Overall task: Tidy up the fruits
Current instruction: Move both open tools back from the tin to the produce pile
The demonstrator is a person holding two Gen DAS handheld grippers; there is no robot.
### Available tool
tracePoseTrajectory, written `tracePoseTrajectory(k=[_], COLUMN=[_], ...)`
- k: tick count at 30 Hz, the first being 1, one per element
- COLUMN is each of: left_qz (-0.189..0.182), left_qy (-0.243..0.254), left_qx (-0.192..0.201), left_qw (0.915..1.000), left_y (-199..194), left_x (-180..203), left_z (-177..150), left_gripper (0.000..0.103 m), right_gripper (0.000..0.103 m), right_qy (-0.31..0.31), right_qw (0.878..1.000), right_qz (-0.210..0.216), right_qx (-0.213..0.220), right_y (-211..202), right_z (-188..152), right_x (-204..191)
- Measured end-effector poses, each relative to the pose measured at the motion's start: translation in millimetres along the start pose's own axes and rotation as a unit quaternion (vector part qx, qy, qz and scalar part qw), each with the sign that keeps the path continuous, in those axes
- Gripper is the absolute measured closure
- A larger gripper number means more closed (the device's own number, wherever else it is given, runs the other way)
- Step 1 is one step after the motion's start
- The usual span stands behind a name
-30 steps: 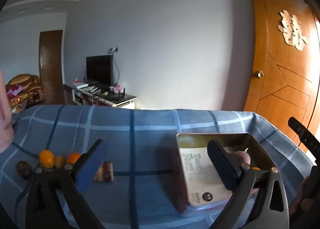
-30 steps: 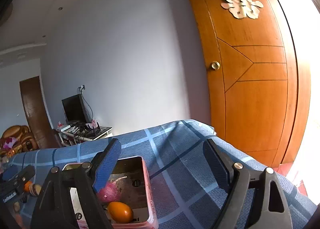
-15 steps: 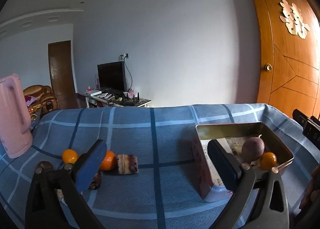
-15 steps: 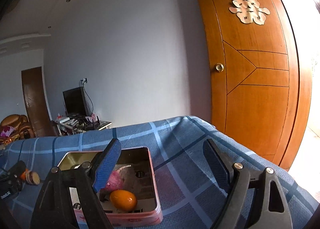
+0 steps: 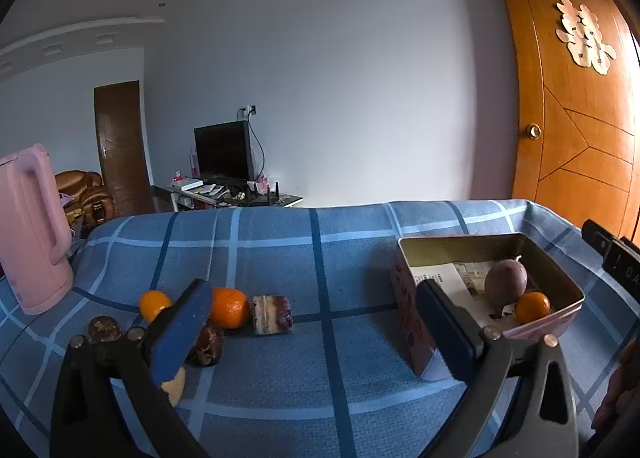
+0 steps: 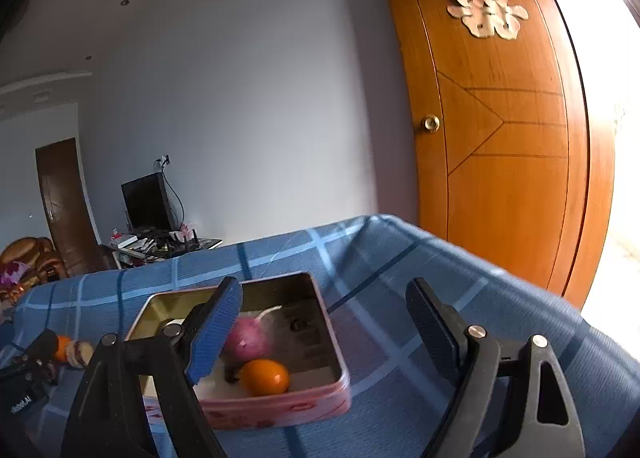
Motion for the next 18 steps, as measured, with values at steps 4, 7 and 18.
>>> tracePoseTrajectory(k=[4, 7, 18], left_qz=[-0.002, -0.002, 0.007], left_qy=[-0.005, -0.007, -0.009], left_qx=[-0.001, -0.002, -0.004], left_qw=[1.0000, 1.0000, 0.9999], left_y=[-4, -7, -12], left_x=[-8, -14, -42], left_z=[-3, -6, -13], left_gripper=[0.000, 0.000, 0.000], right_gripper=[0.018, 0.018, 0.018], right_qy=[0.002, 0.000, -0.040], right_qw=[1.000, 1.000, 0.998], right_qz=[0.004, 0.011, 0.034], right_qx=[-0.004, -0.014, -0.022], right_y=[-5, -7, -16], right_z=[-6, -14, -33], right_x=[-11, -24, -80])
Point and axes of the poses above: each gripper's, at about its wrist camera, not at the fingertips, and y roughly the way its jaws point, x to its right, z to its top, the point moved 10 cm from there along y, roughly the way its jaws point, and after that the axes turned 8 degrees about y, right-handed, at the moved point
